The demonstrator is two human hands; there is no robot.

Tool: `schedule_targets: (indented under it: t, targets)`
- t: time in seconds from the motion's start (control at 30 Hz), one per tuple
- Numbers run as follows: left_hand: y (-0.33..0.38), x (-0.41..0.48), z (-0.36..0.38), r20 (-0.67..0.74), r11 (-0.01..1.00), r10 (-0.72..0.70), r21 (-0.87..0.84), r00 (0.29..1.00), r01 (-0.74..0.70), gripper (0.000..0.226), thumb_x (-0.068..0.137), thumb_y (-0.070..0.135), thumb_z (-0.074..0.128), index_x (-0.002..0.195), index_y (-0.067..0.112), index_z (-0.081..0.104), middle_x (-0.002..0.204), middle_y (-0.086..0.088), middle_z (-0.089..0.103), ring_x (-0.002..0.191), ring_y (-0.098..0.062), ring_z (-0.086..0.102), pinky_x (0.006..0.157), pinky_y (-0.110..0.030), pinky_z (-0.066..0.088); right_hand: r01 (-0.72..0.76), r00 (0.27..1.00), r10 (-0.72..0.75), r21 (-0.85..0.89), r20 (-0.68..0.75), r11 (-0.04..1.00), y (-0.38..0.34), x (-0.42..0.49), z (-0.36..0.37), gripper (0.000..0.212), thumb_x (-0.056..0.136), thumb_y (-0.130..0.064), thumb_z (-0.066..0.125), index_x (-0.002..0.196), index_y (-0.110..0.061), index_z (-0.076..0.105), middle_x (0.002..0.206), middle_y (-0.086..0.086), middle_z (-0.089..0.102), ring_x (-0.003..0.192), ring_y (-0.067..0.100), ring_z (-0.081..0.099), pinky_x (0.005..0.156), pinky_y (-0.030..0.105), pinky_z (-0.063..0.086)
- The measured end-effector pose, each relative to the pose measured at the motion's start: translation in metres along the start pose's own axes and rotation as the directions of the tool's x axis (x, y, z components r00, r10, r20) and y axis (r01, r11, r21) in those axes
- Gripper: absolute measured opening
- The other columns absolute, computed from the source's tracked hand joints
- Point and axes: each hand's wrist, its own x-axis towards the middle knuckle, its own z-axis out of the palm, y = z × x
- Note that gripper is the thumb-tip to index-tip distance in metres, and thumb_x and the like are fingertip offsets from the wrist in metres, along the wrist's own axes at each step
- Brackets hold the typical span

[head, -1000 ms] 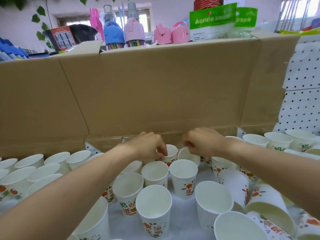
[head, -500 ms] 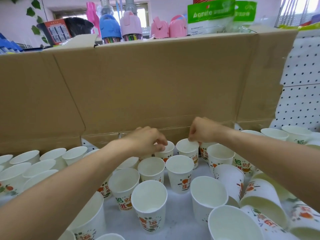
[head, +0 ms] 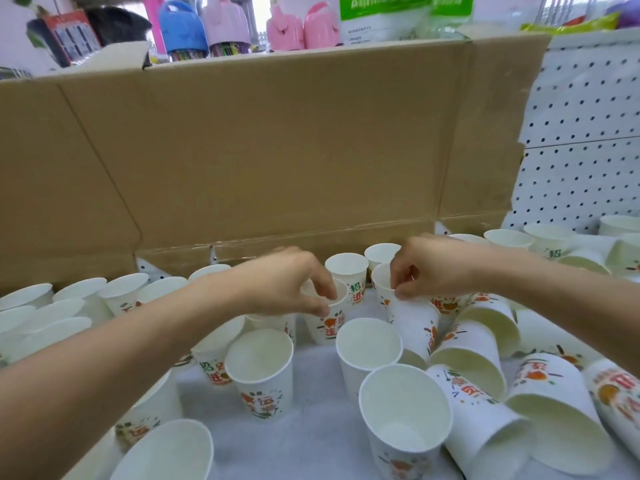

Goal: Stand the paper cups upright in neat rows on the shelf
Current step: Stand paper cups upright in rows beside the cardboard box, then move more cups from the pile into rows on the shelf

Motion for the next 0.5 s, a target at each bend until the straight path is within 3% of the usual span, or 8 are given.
schedule_targets:
  t: [0.13, 0.23, 0.3, 0.4, 0.5]
  targets:
    - [0.018, -0.015, -0.013, -0.091, 0.999, 0.050, 0.002, 0.995, -0.050, 0.021, 0.089, 0.037, 0.064, 0.109, 0.033, 0.069, 0.109, 0.021, 0.067, 0.104, 0.004, 0.056, 0.090, -0.017, 0.042, 0.040, 0.998, -0.039, 0.023, -0.051, 0.999, -0.001, -0.007, -0.003, 0.010, 0.083, -0.026, 0.064, 0.085, -0.022, 0.074, 0.081, -0.009, 0.069, 0.076, 0.009, 0.059, 0.071, 0.031, 0.051]
    - [0.037, -0.039, -0.014, -0.111, 0.995, 0.085, -0.048, 0.990, -0.090, 0.020, 0.093, 0.033, 0.058, 0.110, 0.038, 0.068, 0.107, 0.027, 0.063, 0.104, 0.009, 0.051, 0.084, -0.002, 0.034, 0.119, 0.985, -0.103, 0.121, -0.136, 0.985, 0.000, -0.028, -0.013, 0.015, 0.085, -0.032, 0.067, 0.096, -0.024, 0.074, 0.087, -0.015, 0.070, 0.079, 0.001, 0.060, 0.072, 0.017, 0.047]
    - [0.049, -0.055, -0.008, -0.065, 0.995, 0.079, -0.062, 0.995, -0.083, 0.024, 0.092, 0.030, 0.059, 0.112, 0.041, 0.066, 0.111, 0.029, 0.060, 0.109, 0.007, 0.049, 0.091, -0.010, 0.035, 0.208, 0.971, -0.171, 0.247, -0.165, 0.946, -0.008, -0.049, -0.019, 0.017, 0.083, -0.041, 0.067, 0.093, -0.030, 0.074, 0.085, -0.018, 0.070, 0.083, -0.001, 0.061, 0.069, 0.010, 0.044]
    - [0.064, -0.066, 0.007, -0.013, 0.998, 0.057, 0.000, 0.998, -0.057, 0.029, 0.088, 0.026, 0.066, 0.114, 0.039, 0.066, 0.118, 0.022, 0.059, 0.116, 0.002, 0.047, 0.095, -0.017, 0.034, 0.326, 0.945, -0.310, 0.355, -0.104, 0.876, -0.030, -0.082, -0.024, 0.029, 0.073, -0.062, 0.065, 0.089, -0.040, 0.071, 0.096, -0.020, 0.068, 0.094, 0.000, 0.060, 0.075, 0.022, 0.048]
    - [0.073, -0.063, 0.016, -0.066, 0.998, 0.030, 0.048, 0.997, -0.027, 0.022, 0.085, 0.024, 0.070, 0.105, 0.032, 0.072, 0.110, 0.012, 0.068, 0.106, -0.007, 0.058, 0.091, -0.020, 0.039, 0.400, 0.906, -0.423, 0.326, 0.000, 0.857, -0.052, -0.109, -0.018, 0.042, 0.063, -0.076, 0.063, 0.093, -0.048, 0.066, 0.104, -0.027, 0.059, 0.105, -0.005, 0.052, 0.087, 0.027, 0.044]
